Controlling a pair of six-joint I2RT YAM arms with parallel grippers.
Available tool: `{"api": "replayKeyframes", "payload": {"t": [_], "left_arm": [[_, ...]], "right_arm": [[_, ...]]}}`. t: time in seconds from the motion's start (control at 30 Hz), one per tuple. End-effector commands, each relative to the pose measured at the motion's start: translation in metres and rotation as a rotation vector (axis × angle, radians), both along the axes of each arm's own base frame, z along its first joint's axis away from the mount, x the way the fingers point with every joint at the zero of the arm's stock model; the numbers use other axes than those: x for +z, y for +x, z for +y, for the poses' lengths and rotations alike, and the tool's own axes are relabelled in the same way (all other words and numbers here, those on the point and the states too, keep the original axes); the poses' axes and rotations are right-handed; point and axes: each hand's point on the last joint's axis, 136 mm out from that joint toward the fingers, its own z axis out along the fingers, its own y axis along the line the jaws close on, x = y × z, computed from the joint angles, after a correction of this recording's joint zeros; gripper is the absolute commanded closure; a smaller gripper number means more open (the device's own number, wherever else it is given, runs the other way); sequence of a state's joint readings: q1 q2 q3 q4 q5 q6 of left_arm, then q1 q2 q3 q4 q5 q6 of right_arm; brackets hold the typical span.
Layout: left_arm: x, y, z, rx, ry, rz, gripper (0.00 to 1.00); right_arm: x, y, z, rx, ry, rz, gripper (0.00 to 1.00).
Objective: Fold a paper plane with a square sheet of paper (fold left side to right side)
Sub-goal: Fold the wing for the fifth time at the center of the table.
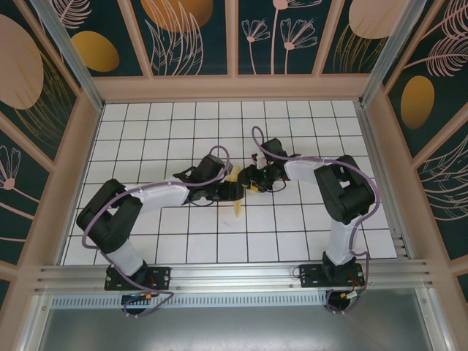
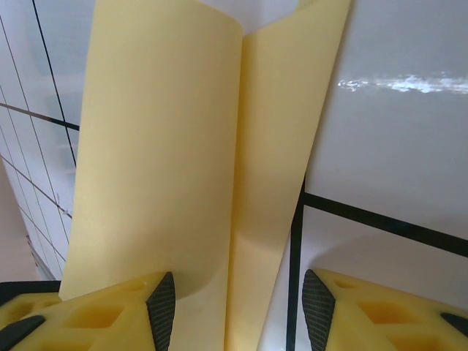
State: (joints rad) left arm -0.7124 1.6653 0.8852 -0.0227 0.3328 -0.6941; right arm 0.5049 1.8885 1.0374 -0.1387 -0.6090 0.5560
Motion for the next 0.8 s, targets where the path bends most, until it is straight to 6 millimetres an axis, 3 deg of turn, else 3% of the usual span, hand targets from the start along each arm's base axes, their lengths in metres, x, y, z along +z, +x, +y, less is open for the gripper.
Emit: {"api": "replayKeyframes", "payload": {"t": [0.0,0.2,0.47,0.5,0.63,0.77], "left_arm": [[0.020,0.012,0.010,0.049,-0.031,-0.023,0.38],[0.025,0.035,0.020,0.089,-0.081,-0.017,0.45],[0.025,0.051,0.009,0.072,-0.114,-0.018,0.54],[0.014,0.051,0.009,0.071,-0.102,0.002,0.55],[0.001,0.051,0.010,0.074,-0.082,0.022,0.60],[0.002,0.061,0.008,0.087,-0.071,0.007,0.67]], "right_arm": [[-0.023,-0.003,-0.011,-0.006,-0.083,0.027,0.46],[-0.023,-0.004,-0.010,-0.003,-0.082,0.028,0.46],[-0.022,-0.004,-0.010,0.000,-0.080,0.029,0.46],[-0.022,-0.004,-0.010,-0.001,-0.079,0.029,0.46],[-0.023,-0.005,-0.010,0.002,-0.081,0.032,0.46],[-0.023,-0.005,-0.010,0.006,-0.080,0.032,0.46]]}}
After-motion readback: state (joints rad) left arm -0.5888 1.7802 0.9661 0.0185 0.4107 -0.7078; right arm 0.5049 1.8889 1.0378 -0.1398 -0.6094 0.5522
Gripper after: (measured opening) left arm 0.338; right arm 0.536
